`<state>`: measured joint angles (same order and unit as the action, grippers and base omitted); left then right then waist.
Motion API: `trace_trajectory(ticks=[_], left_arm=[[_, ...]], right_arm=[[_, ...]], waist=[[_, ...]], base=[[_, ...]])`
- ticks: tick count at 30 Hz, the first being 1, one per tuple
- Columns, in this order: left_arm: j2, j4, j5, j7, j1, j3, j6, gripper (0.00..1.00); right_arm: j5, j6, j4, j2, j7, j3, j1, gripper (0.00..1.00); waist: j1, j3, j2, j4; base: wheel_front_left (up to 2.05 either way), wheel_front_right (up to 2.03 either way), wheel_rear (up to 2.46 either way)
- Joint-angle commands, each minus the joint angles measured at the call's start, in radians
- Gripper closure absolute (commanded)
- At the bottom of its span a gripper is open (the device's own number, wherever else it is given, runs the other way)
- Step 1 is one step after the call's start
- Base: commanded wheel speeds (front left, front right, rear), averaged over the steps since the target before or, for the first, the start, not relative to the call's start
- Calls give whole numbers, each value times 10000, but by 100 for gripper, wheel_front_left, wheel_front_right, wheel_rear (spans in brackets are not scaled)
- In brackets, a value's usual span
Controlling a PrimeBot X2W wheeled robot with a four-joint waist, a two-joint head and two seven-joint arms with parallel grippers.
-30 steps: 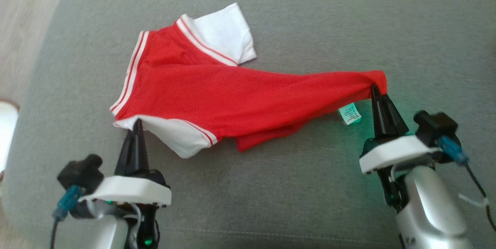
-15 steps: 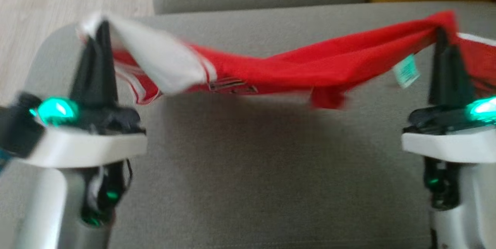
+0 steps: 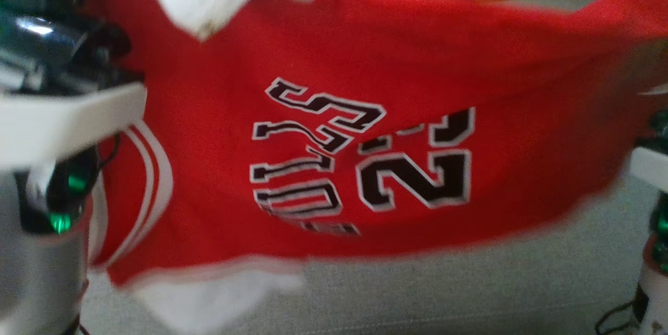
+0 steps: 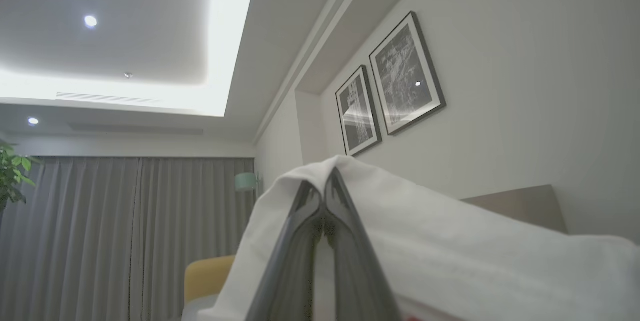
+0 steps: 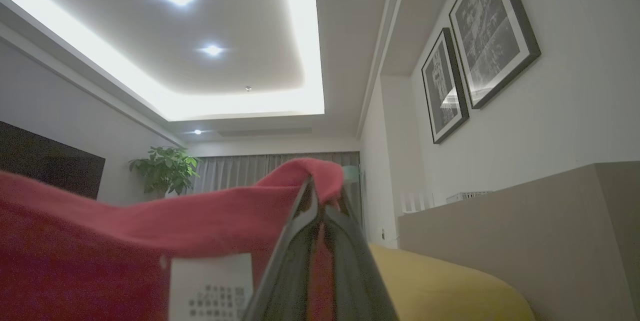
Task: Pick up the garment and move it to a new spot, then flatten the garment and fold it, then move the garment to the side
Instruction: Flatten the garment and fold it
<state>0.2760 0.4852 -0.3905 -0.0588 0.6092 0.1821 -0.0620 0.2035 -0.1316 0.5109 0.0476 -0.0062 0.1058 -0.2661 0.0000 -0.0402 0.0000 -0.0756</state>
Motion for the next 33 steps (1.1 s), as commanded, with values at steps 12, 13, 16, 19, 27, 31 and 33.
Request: trace_trajectory(ticks=[12, 13, 16, 19, 27, 31, 33], left_arm=[[292, -4458, -56, -121, 3628, 205, 847, 100], [245, -4917, 36, -21, 4080, 283, 913, 100], [76, -6331, 341, 449, 5474, 371, 939, 100], [-199, -7555, 481, 1145, 6641, 330, 874, 100], [-1017, -9938, 236, 2248, 6363, 784, 1233, 100], [-1275, -10570, -193, 2561, 5240, 869, 1460, 100], [-1286, -10648, -282, 2630, 4970, 877, 1509, 100]], right_arm=[[277, 9, -4503, 174, 84, -720, -4247, 100], [205, 9, -5121, 171, -80, -704, -4846, 100], [-315, 9, -6948, 148, -802, -559, -6653, 100], [-976, 9, -8681, 94, -1632, -168, -8198, 100], [-1940, 9, -12692, 31, -2419, 138, -9212, 100], [-2020, 9, -13968, 29, -2533, 225, -8673, 100], [-2047, 9, -14168, 28, -2542, 298, -8523, 100]], waist=[[0, -2486, 0, -72], [0, -2629, 0, -80], [0, -2926, 0, -121], [0, -3242, 0, -99], [0, -4063, 0, 437], [0, -4379, 0, 721], [0, -4433, 0, 760]], base=[[0, 0, 0], [0, 0, 0], [0, 0, 0], [0, 0, 0], [0, 0, 0], [0, 0, 0], [0, 0, 0]])
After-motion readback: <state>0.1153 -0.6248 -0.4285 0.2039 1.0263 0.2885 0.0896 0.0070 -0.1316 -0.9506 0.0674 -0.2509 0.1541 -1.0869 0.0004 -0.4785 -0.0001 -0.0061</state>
